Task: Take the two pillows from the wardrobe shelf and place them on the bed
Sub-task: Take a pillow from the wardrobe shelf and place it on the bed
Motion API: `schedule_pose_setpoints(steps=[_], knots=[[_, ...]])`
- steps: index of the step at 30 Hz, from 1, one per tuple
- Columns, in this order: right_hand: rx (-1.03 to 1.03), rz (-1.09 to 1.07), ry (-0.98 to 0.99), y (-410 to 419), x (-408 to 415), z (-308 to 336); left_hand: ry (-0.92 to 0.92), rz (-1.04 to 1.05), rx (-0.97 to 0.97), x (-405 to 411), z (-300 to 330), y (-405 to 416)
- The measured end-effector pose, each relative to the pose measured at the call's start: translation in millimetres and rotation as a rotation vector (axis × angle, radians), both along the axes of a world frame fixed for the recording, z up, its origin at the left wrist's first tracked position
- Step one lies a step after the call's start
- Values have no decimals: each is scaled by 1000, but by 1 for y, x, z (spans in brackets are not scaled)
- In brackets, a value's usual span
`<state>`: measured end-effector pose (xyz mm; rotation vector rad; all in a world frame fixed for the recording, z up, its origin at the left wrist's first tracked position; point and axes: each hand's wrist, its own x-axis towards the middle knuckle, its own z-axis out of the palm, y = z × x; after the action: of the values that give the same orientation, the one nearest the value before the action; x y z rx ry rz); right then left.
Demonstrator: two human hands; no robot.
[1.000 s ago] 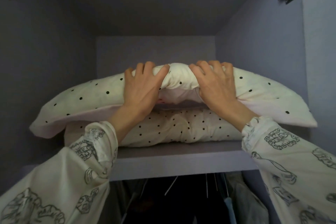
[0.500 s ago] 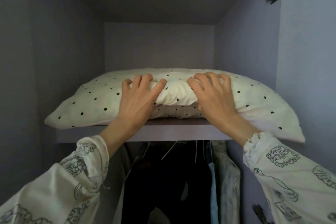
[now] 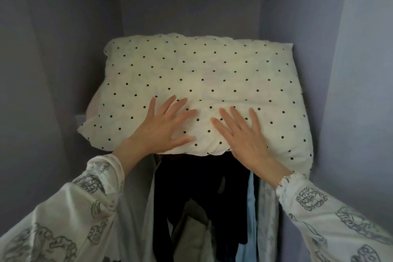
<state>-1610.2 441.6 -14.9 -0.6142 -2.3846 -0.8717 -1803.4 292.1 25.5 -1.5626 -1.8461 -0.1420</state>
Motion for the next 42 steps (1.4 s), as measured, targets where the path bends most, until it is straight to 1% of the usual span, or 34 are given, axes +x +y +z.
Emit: schedule_pose_setpoints(steps=[3,5,7,9,12,13,15,17,19,20,22,24,26,28,30,32,33,36,38,42], knots=[[-9,-1,-34,7,-6,-12,-51,81,-39,-19,5,24],[-5,41,-48,15,-10,-12,-67,109,-59,-31,6,37],[33,94,-88,28,-15,-7,-77,90,-21,-43,2,47],[48,148,-137,39,-19,0,-40,81,37,-50,-6,52],[6,193,-139,43,-25,9,23,48,119,-55,-21,57],[-3,211,-94,43,-30,15,35,25,141,-55,-24,57],[19,225,62,43,-47,29,86,-27,183,-56,-26,59],[10,175,248,39,-63,39,111,-70,205,-52,-36,55],[-27,123,402,33,-73,37,135,-106,203,-45,-48,46],[-14,101,471,33,-79,36,143,-124,218,-43,-49,44],[24,90,523,36,-86,28,151,-161,225,-45,-43,44],[107,121,588,72,-96,51,179,-86,292,-53,6,75],[125,143,593,74,-102,52,143,-52,301,-54,47,80],[171,186,616,68,-104,39,137,-14,320,-54,74,85],[210,221,616,64,-106,24,138,-18,320,-51,97,95],[226,244,621,70,-104,27,142,-18,307,-48,123,114],[222,259,624,73,-105,30,108,-8,297,-47,134,122],[185,278,622,76,-106,34,-23,54,241,-51,148,138],[167,291,622,77,-106,35,-81,83,256,-54,146,140],[198,305,620,80,-106,32,-31,100,365,-55,140,138]])
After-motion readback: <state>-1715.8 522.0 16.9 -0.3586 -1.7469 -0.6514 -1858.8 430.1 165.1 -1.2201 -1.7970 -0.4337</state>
